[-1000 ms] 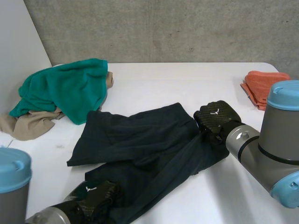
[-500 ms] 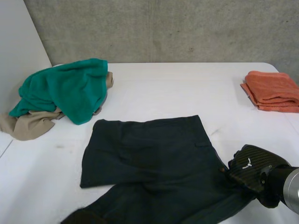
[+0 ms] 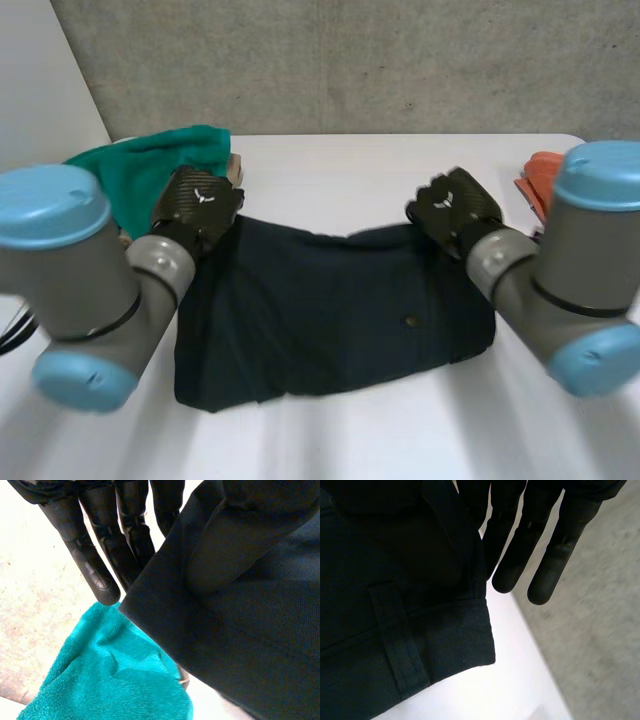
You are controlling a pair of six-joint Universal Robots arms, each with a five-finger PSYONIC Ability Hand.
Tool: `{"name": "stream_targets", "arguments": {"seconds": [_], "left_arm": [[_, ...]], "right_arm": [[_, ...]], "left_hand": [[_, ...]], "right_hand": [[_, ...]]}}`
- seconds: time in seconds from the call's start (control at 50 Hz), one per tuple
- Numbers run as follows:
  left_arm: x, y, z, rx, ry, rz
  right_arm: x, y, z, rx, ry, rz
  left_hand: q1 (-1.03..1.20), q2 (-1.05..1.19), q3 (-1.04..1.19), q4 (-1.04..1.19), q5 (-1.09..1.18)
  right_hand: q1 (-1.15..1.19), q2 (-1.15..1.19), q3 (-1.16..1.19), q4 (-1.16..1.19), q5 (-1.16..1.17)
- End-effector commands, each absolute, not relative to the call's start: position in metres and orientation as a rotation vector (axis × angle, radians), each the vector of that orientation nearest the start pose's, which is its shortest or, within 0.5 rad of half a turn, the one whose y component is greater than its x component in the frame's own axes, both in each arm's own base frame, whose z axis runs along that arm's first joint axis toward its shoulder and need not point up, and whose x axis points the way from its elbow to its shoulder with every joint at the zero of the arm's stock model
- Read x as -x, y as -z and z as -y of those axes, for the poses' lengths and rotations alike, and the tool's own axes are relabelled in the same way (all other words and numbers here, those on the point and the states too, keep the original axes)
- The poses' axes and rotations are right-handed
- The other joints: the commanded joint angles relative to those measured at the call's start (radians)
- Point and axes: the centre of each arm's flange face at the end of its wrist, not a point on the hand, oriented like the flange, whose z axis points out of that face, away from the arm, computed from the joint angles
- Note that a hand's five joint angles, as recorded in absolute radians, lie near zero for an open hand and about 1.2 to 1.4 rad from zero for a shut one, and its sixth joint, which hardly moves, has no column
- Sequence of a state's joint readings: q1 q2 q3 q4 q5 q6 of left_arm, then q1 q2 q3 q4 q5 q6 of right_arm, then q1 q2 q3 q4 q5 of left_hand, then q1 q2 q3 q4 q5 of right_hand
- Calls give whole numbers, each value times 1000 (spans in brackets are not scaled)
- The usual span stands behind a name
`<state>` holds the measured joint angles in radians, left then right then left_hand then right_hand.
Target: Fold the laundry.
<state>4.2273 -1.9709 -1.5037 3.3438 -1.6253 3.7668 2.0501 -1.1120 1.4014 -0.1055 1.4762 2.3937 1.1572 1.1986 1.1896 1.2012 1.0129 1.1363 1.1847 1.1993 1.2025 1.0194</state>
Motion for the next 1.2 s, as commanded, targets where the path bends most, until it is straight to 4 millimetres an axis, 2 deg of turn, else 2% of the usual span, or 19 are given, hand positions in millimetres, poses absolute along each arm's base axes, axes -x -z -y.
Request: {"name": "stream_targets", "arguments": {"seconds": [0.02, 0.06, 0.08, 0.1, 0.12, 0.14, 0.22, 0.32, 0.38, 0.5, 0.64, 0.66, 0.68, 0.78, 0.88, 0.96, 1.04, 1.1, 1.2], "left_arm": [[302, -181, 318, -1137, 1940, -1973], [307, -172, 328, -1134, 1938, -1973], [308, -171, 331, -1131, 1942, -1972], [309, -171, 333, -1125, 1946, -1973], [311, -172, 335, -1124, 1959, -1962], [313, -173, 335, -1128, 1966, -1956], [317, -180, 330, -1122, 2003, -1966], [316, -220, 308, -1028, 2141, -2004], [311, -224, 296, -1008, 2159, -2050], [303, -218, 280, -1019, 2123, -2104], [309, -206, 267, -1070, 2094, -2133], [309, -205, 266, -1072, 2090, -2136], [309, -204, 266, -1073, 2088, -2137], [307, -205, 264, -1073, 2082, -2141], [304, -221, 259, -1054, 2130, -2109], [300, -226, 253, -1049, 2140, -2104], [296, -231, 247, -1046, 2148, -2099], [293, -230, 245, -1045, 2139, -2104], [290, -232, 241, -1038, 2138, -2106]], "right_arm": [[-331, -178, 323, 1461, 2250, -1865], [-340, -162, 332, 1466, 2244, -1862], [-342, -157, 336, 1465, 2243, -1867], [-344, -153, 337, 1464, 2240, -1871], [-344, -151, 340, 1458, 2242, -1885], [-345, -153, 341, 1437, 2258, -1903], [-334, -171, 331, 1367, 2243, -1963], [-300, -199, 295, 1300, 2002, -2104], [-282, -200, 283, 1278, 1841, -2182], [-249, -166, 264, 1243, 1463, -2318], [-247, -142, 269, 1227, 1484, -2293], [-248, -133, 271, 1216, 1468, -2301], [-248, -131, 273, 1203, 1471, -2306], [-236, -135, 288, 1123, 1624, -2355], [-207, -179, 299, 1065, 1908, -2391], [-180, -186, 305, 1272, 1978, -2477], [-176, -190, 309, 1507, 2031, -2481], [-185, -196, 305, 1596, 2070, -2428], [-283, -221, 247, 1800, 2211, -1820]], "left_hand": [[239, 198, 207, 195, 209], [239, 198, 207, 195, 209], [225, 183, 193, 181, 195], [-34, -75, -66, -78, -64], [-830, -871, -862, -874, -860], [-983, -1024, -1015, -1027, -1013], [-983, -1024, -1015, -1027, -1013], [-983, -1024, -1015, -1027, -1013], [-983, -1024, -1015, -1027, -1013], [-983, -1024, -1015, -1027, -1013], [-983, -1024, -1015, -1027, -1013], [-983, -1024, -1015, -1027, -1013], [-983, -1024, -1015, -1027, -1013], [-983, -1024, -1015, -1027, -1013], [-983, -1024, -1015, -1027, -1013], [-983, -1024, -1015, -1027, -1013], [-983, -1024, -1015, -1027, -1013], [-983, -1024, -1015, -1027, -1013], [-983, -1024, -1015, -1027, -1013]], "right_hand": [[260, 212, 197, 194, 202], [260, 212, 197, 194, 202], [-44, -93, -107, -110, -102], [-463, -511, -526, -529, -520], [-923, -972, -986, -990, -981], [-962, -1010, -1025, -1028, -1019], [-962, -1010, -1025, -1028, -1019], [-962, -1010, -1025, -1028, -1019], [-962, -1010, -1025, -1028, -1019], [-861, -909, -923, -927, -918], [-688, -736, -751, -754, -746], [-353, -401, -416, -419, -411], [254, 205, 191, 188, 196], [260, 212, 197, 194, 202], [260, 212, 197, 194, 202], [260, 212, 197, 194, 202], [260, 212, 197, 194, 202], [260, 212, 197, 194, 202], [260, 212, 197, 194, 202]]}}
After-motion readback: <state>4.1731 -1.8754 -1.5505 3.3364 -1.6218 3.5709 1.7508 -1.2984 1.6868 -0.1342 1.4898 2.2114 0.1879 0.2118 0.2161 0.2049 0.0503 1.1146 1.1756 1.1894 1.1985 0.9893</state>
